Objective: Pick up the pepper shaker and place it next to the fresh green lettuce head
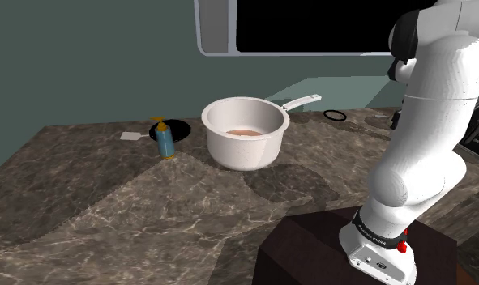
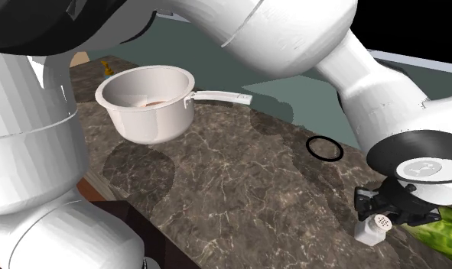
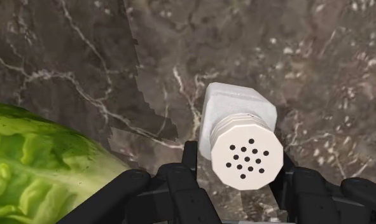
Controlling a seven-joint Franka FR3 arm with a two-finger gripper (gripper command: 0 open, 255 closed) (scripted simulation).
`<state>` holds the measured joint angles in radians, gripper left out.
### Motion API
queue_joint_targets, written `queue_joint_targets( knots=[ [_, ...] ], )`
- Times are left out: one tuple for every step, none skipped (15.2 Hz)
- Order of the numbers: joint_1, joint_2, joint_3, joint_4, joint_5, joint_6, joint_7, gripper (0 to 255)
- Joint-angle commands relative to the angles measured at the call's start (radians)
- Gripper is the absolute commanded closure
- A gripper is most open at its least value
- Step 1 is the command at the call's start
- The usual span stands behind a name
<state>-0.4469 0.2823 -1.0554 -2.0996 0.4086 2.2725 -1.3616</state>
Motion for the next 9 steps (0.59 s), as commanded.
queue_joint_targets(
  knots=[
    [-0.003, 0.004, 0.003, 0.000, 0.005, 0.002, -0.003, 255],
    [-0.003, 0.004, 0.003, 0.000, 0.005, 0.002, -0.003, 255],
    [-0.003, 0.004, 0.003, 0.000, 0.005, 0.002, -0.003, 255],
    [-0.003, 0.004, 0.003, 0.000, 0.005, 0.002, -0.003, 255],
    [-0.003, 0.004, 0.003, 0.000, 0.005, 0.002, -0.003, 255],
    [-0.003, 0.004, 0.003, 0.000, 0.005, 0.002, -0.003, 255],
    [-0.003, 0.004, 0.003, 0.000, 0.005, 0.002, -0.003, 0],
    [-0.003, 0.004, 0.003, 0.000, 0.005, 0.002, -0.003, 0],
    [-0.003, 0.004, 0.003, 0.000, 0.005, 0.002, -0.003, 0]
  ],
)
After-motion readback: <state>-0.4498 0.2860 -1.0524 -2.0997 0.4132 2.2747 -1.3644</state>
